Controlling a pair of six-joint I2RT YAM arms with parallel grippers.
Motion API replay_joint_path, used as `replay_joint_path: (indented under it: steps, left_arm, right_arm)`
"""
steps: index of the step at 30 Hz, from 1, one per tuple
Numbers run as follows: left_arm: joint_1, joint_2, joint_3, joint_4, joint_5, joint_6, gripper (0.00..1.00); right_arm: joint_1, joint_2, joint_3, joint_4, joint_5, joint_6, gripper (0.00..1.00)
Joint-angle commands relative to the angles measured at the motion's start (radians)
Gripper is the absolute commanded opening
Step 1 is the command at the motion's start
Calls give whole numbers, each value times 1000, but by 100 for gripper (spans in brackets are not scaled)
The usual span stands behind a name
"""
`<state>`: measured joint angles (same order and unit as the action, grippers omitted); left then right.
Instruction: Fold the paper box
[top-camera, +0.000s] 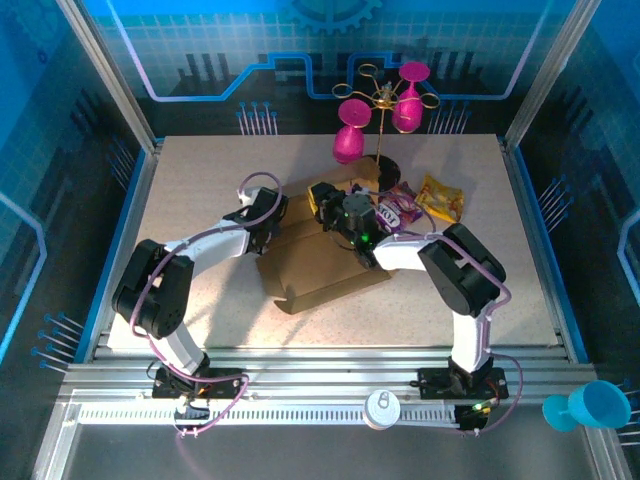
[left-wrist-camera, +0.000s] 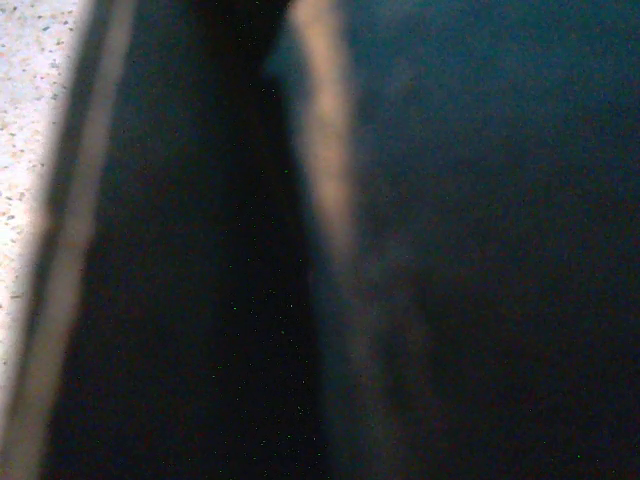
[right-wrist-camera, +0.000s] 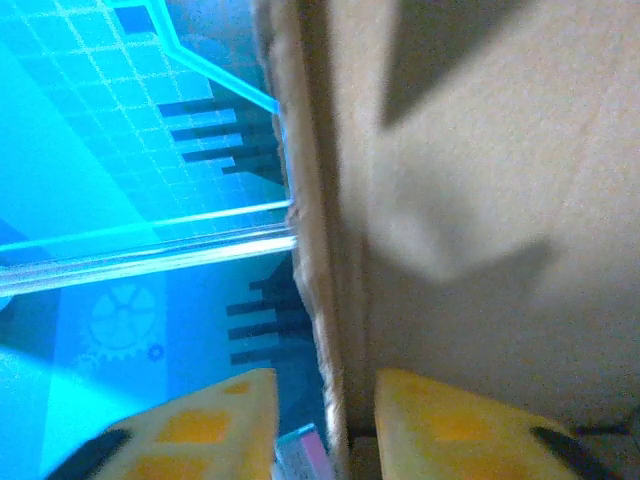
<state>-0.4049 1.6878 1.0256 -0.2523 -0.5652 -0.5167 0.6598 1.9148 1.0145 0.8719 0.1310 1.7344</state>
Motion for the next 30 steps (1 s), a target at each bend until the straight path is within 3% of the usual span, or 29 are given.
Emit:
replay_joint_path:
  steps: [1,6,10,18,22,30]
  left_arm:
    - [3,-9,16,-50,-57,69,0]
    - [8,-50,9,-45,-64,116,0]
    - [21,-83,1,-50,-47,145,0]
    - [53,-165,11,-76,10,208,0]
    - [65,-200,44,-113,53,233,0]
    - [93,-245,112,-213,129,236,0]
  right_arm:
    - [11,-100,14,-109,43,-28,46]
    - [20,-250,26,-354,97,-65,64]
    - [31,-350,26,-496,123,-84,69]
    - [-11,-513,3,-695,142,-154,66]
    - [-103,-562,59,-879,88,-306,58]
    - [-212,-551,182,-1045,-24,-561,56]
